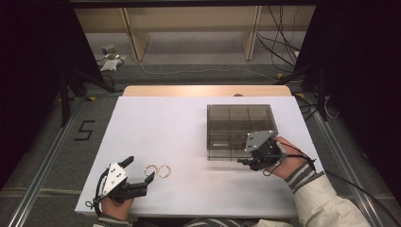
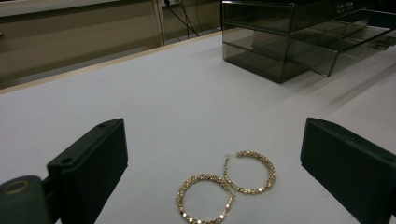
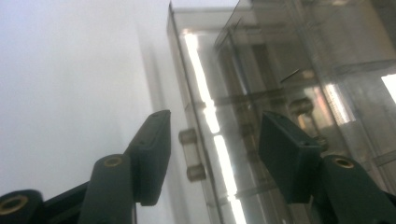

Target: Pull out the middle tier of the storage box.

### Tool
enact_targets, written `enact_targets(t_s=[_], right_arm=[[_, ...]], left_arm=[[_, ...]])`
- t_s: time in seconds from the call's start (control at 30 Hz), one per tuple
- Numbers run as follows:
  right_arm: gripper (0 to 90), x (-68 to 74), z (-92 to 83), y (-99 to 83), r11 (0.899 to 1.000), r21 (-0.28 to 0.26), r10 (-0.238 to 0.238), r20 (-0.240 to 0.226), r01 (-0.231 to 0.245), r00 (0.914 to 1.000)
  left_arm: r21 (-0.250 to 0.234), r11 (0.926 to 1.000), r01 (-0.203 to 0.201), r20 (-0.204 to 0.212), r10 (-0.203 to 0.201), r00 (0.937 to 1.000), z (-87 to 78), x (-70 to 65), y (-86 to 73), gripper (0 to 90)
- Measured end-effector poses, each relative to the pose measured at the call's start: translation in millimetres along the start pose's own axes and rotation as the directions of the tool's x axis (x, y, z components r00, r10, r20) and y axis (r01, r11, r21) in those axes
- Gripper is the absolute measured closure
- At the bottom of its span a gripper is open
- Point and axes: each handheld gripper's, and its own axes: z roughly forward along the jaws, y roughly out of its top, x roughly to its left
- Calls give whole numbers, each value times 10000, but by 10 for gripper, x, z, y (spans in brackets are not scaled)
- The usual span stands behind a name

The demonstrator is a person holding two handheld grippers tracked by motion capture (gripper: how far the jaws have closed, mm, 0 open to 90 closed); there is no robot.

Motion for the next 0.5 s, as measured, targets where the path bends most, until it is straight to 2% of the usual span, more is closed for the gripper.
enact_targets(t_s=[0.2, 0.5], right_arm=[[436, -54, -74, 12, 9973, -608, 398, -39, -400, 9992], [429, -46, -83, 84, 9941, -778, 762, 57, -755, 9971]], left_arm=[[-102, 9999, 71, -58, -72, 10000, -41, 17, 11, 70], [-98, 9996, 247, -109, -248, 9996, -87, 44, 4, 68]])
